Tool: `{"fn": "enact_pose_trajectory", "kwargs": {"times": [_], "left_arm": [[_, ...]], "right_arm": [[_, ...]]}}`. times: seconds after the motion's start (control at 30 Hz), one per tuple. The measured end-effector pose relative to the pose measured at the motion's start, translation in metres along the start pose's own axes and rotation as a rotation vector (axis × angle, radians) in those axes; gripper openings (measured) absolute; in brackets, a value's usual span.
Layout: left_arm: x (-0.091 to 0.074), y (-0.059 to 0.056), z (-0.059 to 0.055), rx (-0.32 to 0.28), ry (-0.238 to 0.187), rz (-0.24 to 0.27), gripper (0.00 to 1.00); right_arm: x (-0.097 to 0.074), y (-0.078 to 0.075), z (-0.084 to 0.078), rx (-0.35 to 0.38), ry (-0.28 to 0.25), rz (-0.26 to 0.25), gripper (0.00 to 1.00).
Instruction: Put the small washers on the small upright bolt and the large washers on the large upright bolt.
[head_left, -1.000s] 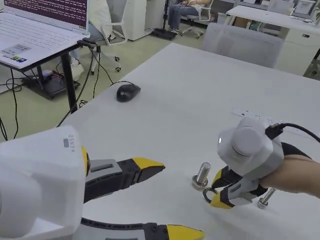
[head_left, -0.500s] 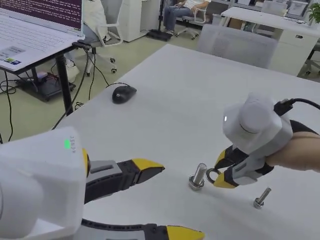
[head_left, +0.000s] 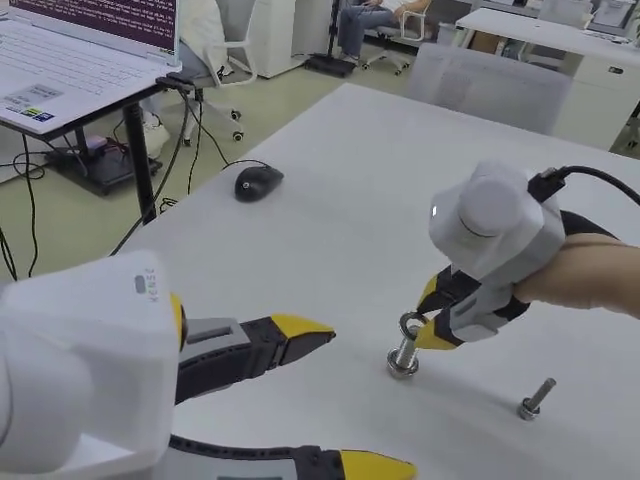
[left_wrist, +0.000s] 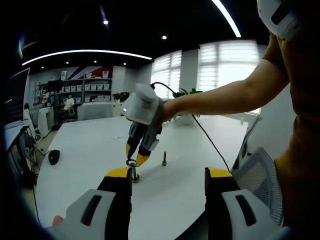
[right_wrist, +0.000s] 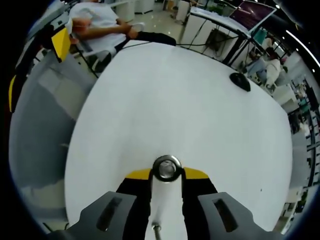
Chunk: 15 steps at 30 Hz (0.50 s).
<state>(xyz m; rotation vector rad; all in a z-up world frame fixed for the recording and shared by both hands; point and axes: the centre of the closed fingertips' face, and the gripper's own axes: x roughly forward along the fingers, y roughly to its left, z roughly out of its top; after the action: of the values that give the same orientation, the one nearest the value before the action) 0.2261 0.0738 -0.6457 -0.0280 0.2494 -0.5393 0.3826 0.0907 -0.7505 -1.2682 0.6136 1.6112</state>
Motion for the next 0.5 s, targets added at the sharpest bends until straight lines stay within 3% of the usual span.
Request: {"fn": "enact_pose_trajectory", "kwargs": {"times": [0.5], "left_arm": [[0.0024, 0.0027, -0.0023, -0.007, 0.003, -0.001, 0.58]], "right_arm": [[0.0105, -0.0011, -0.0096, 0.005, 0.026, 0.017, 0.23]]}}
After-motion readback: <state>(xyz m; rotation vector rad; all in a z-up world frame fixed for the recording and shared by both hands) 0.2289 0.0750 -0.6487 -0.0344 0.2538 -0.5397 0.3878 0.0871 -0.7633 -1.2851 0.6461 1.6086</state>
